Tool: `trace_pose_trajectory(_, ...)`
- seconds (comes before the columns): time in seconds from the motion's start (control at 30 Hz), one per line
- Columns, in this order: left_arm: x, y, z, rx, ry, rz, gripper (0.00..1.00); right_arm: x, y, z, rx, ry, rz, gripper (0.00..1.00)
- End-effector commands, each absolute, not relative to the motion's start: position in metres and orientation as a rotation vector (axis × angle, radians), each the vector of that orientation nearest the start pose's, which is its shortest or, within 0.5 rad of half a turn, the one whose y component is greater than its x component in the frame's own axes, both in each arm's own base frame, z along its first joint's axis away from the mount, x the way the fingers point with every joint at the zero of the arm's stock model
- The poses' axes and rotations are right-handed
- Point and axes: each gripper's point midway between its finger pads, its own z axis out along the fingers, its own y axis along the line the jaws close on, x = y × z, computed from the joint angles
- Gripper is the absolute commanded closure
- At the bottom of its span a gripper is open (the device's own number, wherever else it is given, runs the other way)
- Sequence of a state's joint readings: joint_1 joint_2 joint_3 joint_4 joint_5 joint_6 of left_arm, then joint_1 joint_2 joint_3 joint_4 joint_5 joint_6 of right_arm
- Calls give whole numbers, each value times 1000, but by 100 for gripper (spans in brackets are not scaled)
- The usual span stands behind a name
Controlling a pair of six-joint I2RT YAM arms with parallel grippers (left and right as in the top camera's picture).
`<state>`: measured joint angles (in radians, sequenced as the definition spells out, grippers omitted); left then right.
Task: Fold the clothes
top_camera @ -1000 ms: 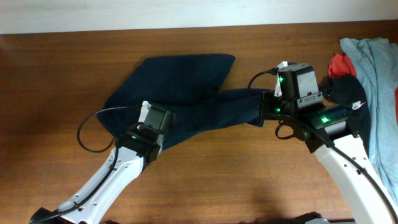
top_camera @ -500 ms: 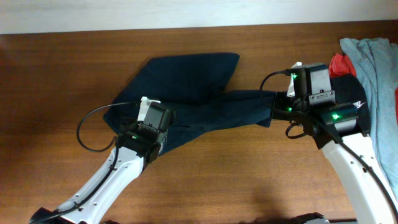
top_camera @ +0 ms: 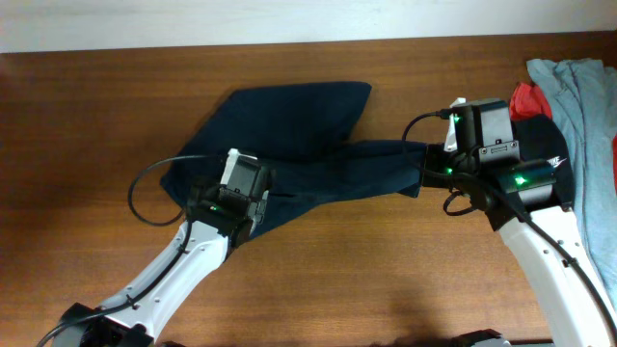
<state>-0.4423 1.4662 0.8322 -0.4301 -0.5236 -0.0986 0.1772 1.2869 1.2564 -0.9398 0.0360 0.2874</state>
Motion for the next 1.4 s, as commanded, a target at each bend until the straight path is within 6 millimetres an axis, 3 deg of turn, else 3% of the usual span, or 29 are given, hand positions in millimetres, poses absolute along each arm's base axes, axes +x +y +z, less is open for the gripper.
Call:
trace_pose_trajectory(0.0, 350, -74, 89, 513, 2404, 512, 3, 328, 49, 221, 162, 2530, 134, 96)
trace_pose_trajectory(0.07, 354, -83, 90, 626, 2372, 489, 10, 328, 49, 221, 162, 2530, 134, 96)
trace_pose_trajectory(0.17, 350, -98, 83, 727, 2382, 392, 30, 327, 49, 220, 163, 2533, 133, 96)
trace_pose_trajectory(0.3, 344, -98, 79, 739, 2408, 382, 81, 327, 49, 220, 163, 2534, 134, 96)
trace_pose_trajectory(0.33, 342, -95, 79, 721, 2420, 392, 98, 327, 49, 220, 162, 2534, 133, 96)
trace_pose_trajectory(0.4, 341, -85, 87, 623, 2430, 434, 99, 327, 49, 220, 162, 2533, 133, 96)
trace_pose_trajectory(0.5, 342, -73, 129, 469, 2398, 472, 99, 327, 49, 221, 164, 2532, 132, 96)
trace_pose_trajectory(0.57, 341, -73, 181, 404, 2346, 431, 99, 329, 47, 224, 179, 2522, 134, 96)
trace_pose_trajectory(0.67, 332, -70, 249, 347, 2263, 365, 99, 335, 42, 242, 197, 2473, 141, 96)
trace_pose_trajectory(0.7, 325, -71, 283, 332, 2216, 316, 99, 337, 42, 254, 195, 2444, 149, 96)
trace_pose_trajectory(0.8, 306, -71, 341, 315, 2125, 219, 100, 339, 50, 276, 136, 2397, 200, 96)
trace_pose_trajectory(0.97, 290, -63, 354, 353, 2121, 245, 99, 334, 51, 297, 125, 2363, 211, 96)
trace_pose_trajectory(1.03, 285, -61, 364, 351, 2114, 237, 100, 329, 50, 320, 104, 2310, 213, 96)
trace_pose_trajectory(1.2, 259, -63, 420, 371, 2034, 127, 99, 303, 46, 384, 97, 2164, 237, 96)
trace_pose_trajectory(1.33, 222, -54, 490, 348, 1885, 39, 99, 265, 41, 439, 89, 2028, 258, 96)
trace_pose_trajectory(1.37, 216, -53, 500, 342, 1860, 27, 99, 260, 40, 447, 88, 2006, 261, 96)
